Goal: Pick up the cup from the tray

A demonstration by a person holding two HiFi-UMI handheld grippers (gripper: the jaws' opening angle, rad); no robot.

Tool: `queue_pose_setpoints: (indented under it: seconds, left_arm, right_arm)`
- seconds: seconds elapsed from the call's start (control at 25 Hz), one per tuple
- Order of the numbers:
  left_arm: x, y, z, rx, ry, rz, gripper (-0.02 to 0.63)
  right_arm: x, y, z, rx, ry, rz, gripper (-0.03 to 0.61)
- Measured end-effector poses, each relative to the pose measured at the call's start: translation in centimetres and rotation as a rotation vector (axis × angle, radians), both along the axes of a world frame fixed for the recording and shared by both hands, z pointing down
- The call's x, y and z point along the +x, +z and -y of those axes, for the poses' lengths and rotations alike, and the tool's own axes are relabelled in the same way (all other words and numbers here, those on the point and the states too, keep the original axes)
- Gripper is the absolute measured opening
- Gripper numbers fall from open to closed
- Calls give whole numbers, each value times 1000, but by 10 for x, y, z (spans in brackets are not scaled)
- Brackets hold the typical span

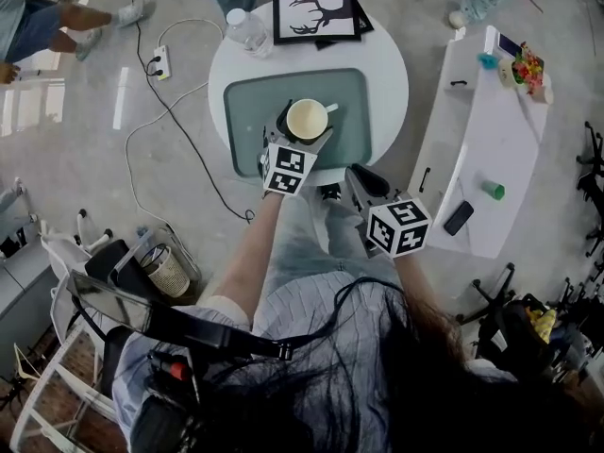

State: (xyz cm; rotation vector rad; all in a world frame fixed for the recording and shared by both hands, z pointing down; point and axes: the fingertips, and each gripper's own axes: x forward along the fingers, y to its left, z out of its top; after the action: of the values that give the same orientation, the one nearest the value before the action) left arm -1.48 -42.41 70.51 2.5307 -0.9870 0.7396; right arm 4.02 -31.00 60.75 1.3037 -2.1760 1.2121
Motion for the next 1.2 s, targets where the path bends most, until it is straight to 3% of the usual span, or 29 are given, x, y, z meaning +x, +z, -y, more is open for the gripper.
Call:
queue_pose_setpoints:
  seconds: [0.32, 0.8, 1.2]
  left_arm:
    - [2, -40, -19, 27, 33, -27, 460]
    - [-12, -139, -39, 122, -73, -104, 460]
    - [-28, -169, -85, 122, -154, -107, 460]
  right_arm:
    - [9, -5, 1, 32, 10, 9, 60]
    - [15, -26, -3, 135, -50, 10, 60]
    - [15, -41, -13, 191, -73, 39, 61]
